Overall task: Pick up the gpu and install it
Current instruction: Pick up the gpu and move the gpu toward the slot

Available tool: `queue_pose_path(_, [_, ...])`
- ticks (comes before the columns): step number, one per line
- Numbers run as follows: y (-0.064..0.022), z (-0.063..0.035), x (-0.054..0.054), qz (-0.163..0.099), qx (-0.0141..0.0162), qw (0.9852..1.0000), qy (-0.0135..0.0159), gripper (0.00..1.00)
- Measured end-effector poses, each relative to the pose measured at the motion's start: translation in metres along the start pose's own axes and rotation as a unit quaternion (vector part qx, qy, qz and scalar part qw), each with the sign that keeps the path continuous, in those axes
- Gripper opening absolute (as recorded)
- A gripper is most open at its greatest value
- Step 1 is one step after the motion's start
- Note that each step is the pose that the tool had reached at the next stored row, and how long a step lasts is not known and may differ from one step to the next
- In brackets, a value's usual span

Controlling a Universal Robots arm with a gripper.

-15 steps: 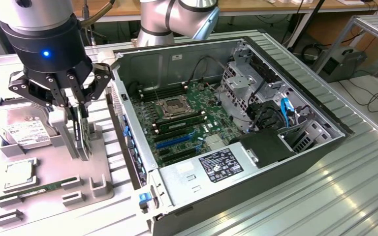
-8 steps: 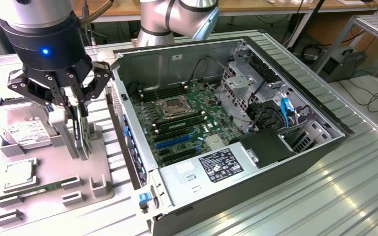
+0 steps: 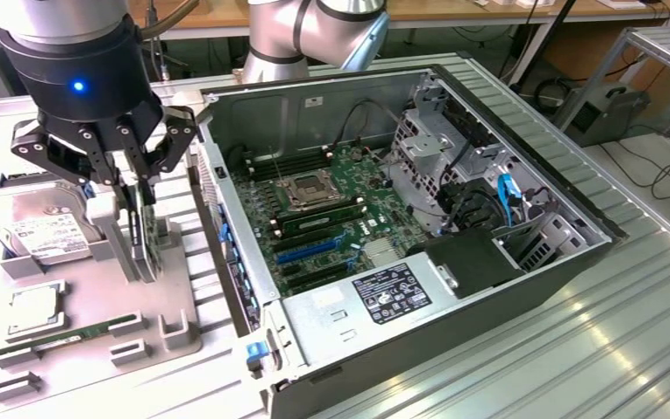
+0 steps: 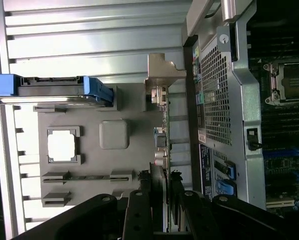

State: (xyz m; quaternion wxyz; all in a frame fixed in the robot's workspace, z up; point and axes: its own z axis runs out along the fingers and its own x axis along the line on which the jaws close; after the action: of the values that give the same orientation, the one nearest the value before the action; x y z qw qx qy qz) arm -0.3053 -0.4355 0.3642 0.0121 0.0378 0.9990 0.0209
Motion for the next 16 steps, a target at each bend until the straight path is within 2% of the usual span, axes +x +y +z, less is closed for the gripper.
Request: queue_pose_path(16, [0.0003, -0.0065, -0.0001, 0.0, 0.0, 1.0, 0.0001, 0.27])
